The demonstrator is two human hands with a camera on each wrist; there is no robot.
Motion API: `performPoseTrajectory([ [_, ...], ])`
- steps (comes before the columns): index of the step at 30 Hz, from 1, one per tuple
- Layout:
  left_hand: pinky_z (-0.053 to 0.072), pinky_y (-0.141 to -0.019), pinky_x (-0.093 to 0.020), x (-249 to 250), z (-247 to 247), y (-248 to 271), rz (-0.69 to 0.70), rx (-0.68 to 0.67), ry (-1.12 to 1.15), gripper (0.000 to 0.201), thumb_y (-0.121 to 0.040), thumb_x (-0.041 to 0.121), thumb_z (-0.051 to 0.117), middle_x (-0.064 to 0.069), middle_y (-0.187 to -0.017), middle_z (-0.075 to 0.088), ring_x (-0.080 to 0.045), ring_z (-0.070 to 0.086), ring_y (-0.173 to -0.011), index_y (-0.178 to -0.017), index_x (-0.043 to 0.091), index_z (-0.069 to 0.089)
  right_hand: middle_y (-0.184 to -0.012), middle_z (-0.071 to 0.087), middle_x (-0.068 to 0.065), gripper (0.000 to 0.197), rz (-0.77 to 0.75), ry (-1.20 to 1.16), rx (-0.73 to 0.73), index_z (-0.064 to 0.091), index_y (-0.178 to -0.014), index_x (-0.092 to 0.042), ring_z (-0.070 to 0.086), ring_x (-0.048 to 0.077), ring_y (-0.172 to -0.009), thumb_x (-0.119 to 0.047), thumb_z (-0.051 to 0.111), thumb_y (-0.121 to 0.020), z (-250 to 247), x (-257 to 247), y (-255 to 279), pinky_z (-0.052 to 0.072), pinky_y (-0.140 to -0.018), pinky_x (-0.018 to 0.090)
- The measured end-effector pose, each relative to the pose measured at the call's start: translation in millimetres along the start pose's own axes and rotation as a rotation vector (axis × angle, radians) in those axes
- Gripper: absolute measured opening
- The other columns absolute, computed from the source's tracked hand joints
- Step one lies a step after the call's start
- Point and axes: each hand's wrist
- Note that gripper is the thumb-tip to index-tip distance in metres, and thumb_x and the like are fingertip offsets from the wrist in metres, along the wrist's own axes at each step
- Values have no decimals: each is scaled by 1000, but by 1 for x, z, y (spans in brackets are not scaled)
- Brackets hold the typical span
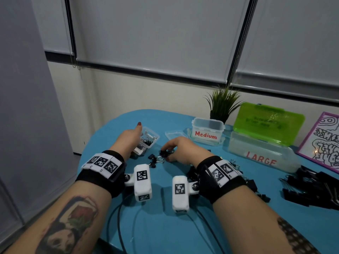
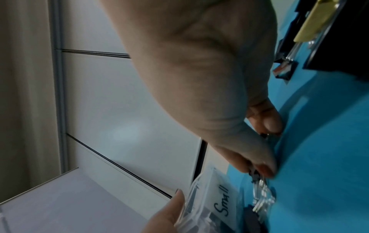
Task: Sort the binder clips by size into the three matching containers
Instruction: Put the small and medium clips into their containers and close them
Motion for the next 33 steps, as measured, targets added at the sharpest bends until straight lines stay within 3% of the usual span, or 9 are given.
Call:
performPoseTrajectory([
  [3,39,-87,-35,0,1,0,7,-14,-18,66,-101,60,28,-16,-130,59,-31,55,-109,-132,12,62,-109,68,1,29,13,-47,54,75,-112,-20,60,15,-89,-4,72,-87,4,2,-4,46,-71,21],
  [7,38,-84,-36,-1,1,-2,2,-9,-11,67,-99,62,29,-14,-127,59,-28,52,-103,-132,12,61,-90,67,0,26,37,-87,118,75,-89,-21,62,17,-79,0,60,-91,5,2,-9,47,-63,22],
  [12,44,-99,-41,-1,2,-1,19,-8,-16,68,-100,61,28,-18,-128,59,-34,56,-113,-130,10,62,-74,64,-4,23,25,-325,334,77,-87,-14,57,11,-62,-2,57,-90,1,0,-10,45,-55,22],
  [16,50,-95,-42,-1,4,2,33,-31,24,62,-98,63,35,-15,-115,65,-34,63,-103,-120,16,69,-89,75,6,19,-180,-684,519,75,-88,-10,69,14,-80,5,63,-87,4,-8,-11,59,-79,28],
  [19,51,-69,-33,0,6,7,31,-62,66,56,-98,63,38,-13,-101,68,-28,64,-80,-108,20,72,-98,76,9,14,-301,-710,418,75,-98,-7,71,14,-93,1,70,-88,9,-13,-12,58,-91,30],
  [23,52,-93,-43,-1,3,6,7,-29,105,57,-98,61,38,-14,-107,65,-34,65,-97,-112,17,71,-122,68,2,28,-142,-525,389,68,-122,-16,63,13,-111,-12,60,-95,9,-5,-18,50,-101,32],
  [26,51,-97,-48,-1,1,2,-17,5,112,67,-95,65,35,-18,-113,65,-37,65,-103,-118,11,68,-145,52,5,52,6,-302,118,53,-141,-20,53,21,-128,-16,65,-90,5,-1,-9,42,-102,30],
  [29,52,-96,-50,-1,2,-1,-28,11,107,72,-93,68,35,-20,-110,67,-39,66,-101,-119,9,67,-141,56,1,63,-23,-71,-130,54,-143,-27,54,20,-126,-33,77,-85,8,-2,0,39,-105,29],
  [33,51,-97,-49,1,2,3,-27,17,103,69,-96,65,35,-19,-110,66,-38,65,-102,-114,8,68,-126,67,-3,47,-74,5,-117,65,-133,-31,61,14,-110,-26,76,-88,7,-3,-1,45,-102,26],
])
Point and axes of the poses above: each hand's wrist, its own y-axis away from the middle knuckle, its own z-axis out of the palm, x = y × z
